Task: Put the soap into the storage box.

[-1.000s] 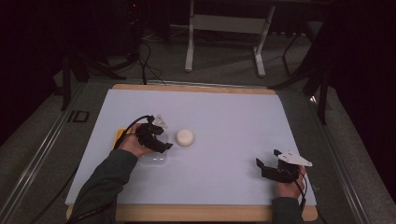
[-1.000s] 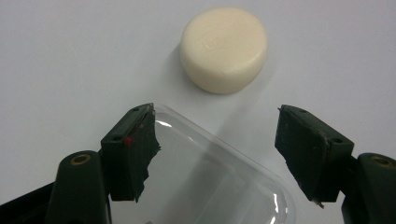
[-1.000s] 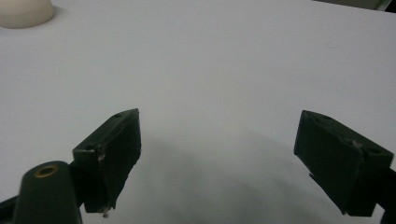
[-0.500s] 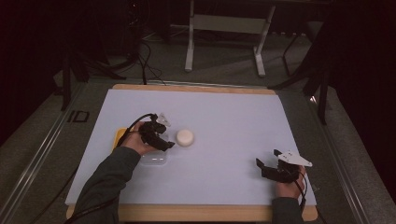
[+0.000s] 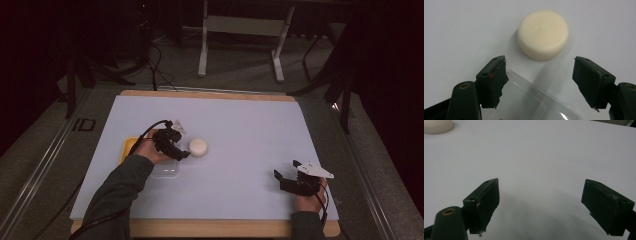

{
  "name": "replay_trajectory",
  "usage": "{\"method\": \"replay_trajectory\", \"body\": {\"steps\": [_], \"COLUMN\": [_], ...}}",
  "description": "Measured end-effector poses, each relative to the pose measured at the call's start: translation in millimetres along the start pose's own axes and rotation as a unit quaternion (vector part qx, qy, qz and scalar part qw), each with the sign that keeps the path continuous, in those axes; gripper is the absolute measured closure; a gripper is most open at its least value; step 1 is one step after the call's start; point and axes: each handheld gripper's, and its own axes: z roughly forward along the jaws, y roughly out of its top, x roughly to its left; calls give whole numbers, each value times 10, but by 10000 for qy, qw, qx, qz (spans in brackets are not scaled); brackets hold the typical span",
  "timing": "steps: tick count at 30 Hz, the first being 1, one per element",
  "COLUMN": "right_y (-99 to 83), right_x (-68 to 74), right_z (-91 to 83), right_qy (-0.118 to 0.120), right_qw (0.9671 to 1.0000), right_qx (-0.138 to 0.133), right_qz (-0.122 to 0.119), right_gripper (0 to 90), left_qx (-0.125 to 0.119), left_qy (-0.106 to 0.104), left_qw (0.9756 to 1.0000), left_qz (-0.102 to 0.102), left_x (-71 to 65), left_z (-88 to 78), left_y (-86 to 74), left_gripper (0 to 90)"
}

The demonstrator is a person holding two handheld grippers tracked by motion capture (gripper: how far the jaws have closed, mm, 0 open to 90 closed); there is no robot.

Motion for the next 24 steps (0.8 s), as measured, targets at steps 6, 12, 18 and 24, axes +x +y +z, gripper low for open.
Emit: {"method": "replay_trajectory", "body": {"steps": [6,12,18,24], "right_y": [0,0,0,0], "right_x": [0,1,1,0], "right_z": [1,2,3,0], "right_qy": [2,5,7,9], "right_qw": [10000,10000,10000,10000], "right_qx": [1,9,12,7], "right_qz": [-2,-12,-18,-3], "right_gripper": [144,145,145,145], "left_qx": [69,139,190,222], "left_qy": [-51,-32,-20,-53], "left_qw": [10000,9999,9998,9997], "left_qz": [-10,15,24,15], "left_x": [0,2,3,8], "left_z": [49,97,138,183], "left_y": [32,46,66,85], "left_gripper": [275,275,260,251]}}
